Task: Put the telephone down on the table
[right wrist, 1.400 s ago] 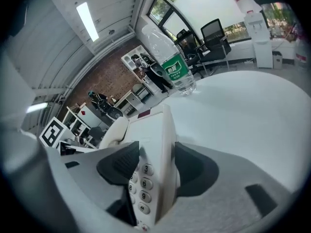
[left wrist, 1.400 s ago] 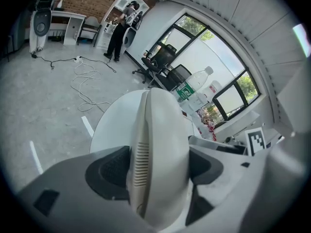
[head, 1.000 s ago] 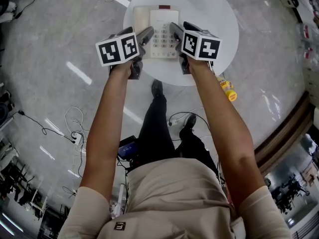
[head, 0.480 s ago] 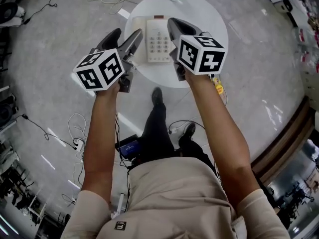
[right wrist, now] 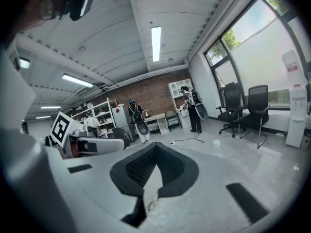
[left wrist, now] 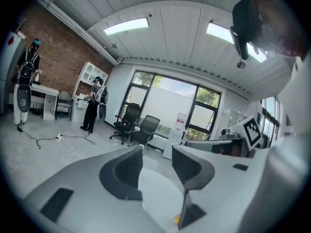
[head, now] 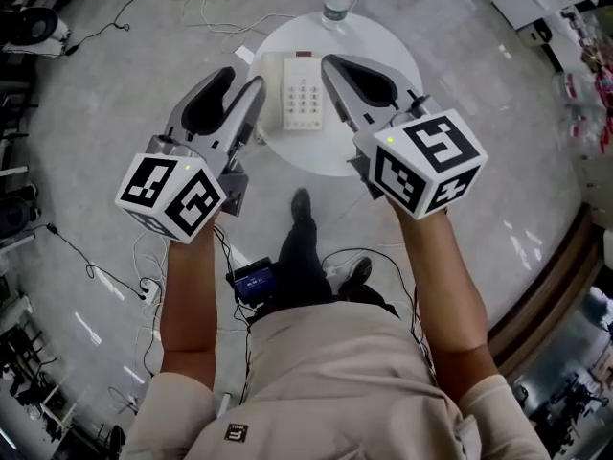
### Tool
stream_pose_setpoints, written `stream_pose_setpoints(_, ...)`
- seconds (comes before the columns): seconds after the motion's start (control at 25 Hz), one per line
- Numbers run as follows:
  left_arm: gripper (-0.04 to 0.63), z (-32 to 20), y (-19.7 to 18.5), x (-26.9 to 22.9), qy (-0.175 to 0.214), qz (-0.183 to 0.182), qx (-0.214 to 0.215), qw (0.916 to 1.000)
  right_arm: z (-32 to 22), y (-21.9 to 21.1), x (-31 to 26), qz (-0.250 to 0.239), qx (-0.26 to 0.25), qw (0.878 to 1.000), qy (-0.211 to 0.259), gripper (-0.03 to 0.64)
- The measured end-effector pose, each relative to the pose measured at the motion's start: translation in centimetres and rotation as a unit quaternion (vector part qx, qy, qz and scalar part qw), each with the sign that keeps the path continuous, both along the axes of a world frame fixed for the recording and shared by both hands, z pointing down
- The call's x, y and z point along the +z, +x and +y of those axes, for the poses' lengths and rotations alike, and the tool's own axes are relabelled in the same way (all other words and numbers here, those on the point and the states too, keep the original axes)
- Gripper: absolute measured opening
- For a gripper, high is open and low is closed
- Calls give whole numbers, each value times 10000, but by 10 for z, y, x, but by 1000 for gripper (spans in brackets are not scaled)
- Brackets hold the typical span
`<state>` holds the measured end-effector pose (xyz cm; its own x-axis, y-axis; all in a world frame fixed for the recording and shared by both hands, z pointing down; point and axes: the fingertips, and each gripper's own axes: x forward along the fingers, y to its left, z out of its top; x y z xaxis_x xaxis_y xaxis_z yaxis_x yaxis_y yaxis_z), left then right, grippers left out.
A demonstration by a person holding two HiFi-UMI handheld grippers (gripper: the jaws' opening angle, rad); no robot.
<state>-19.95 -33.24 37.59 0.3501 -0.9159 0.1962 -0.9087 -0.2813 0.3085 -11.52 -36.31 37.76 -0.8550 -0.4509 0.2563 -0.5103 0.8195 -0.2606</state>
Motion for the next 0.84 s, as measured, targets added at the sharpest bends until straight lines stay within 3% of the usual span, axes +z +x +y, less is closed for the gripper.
stream_pose_setpoints(0.48, 133, 96, 90, -101, 534, -611, 590, 9950, 103, 83, -102, 26, -423, 9958, 808, -8)
stream_pose_setpoints(0.84, 133, 165, 146, -141, 694, -724, 639, 9929, 179, 141, -142, 21, -620, 9925, 1052, -8)
